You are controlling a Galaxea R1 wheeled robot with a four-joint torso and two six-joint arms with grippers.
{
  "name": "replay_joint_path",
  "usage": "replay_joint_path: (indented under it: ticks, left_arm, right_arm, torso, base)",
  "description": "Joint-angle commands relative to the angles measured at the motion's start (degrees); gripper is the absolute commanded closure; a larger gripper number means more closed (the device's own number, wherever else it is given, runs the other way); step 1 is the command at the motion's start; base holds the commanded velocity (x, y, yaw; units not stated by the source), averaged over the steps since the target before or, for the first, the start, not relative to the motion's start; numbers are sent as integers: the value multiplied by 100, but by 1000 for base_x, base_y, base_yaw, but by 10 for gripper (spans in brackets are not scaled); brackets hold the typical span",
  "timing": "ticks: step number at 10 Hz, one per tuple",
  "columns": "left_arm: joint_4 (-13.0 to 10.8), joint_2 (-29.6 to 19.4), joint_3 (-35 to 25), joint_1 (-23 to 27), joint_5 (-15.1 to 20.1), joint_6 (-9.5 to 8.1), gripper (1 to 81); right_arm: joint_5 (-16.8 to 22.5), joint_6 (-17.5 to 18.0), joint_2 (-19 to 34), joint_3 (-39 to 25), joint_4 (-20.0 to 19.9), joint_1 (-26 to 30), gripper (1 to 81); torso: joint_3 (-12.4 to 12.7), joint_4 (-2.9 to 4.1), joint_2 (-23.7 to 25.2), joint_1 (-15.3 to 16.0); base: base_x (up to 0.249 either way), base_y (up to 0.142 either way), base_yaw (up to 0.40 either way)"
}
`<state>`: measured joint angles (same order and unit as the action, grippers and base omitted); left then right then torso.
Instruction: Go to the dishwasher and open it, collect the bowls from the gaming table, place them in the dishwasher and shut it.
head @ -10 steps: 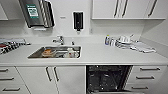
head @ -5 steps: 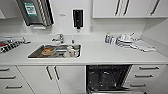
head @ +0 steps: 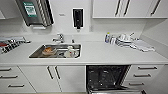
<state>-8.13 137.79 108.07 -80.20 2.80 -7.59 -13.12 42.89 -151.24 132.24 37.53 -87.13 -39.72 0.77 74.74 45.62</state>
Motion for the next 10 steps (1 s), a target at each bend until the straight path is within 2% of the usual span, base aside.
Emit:
replay_joint_path:
  ticks: [1,10]
  left_arm:
    - [48,38,205,87,327,-5,10]
    - [48,838,1303,-61,335,-5,10]
  right_arm:
    - [178,-8,-233,510,87,85,10]
    - [266,0,-972,1627,96,147,10]
  torso:
    - [351,0,-566,-365]
    - [1755,0,-2385,-1554]
  base:
    - [0,0,0]
    - [0,0,0]
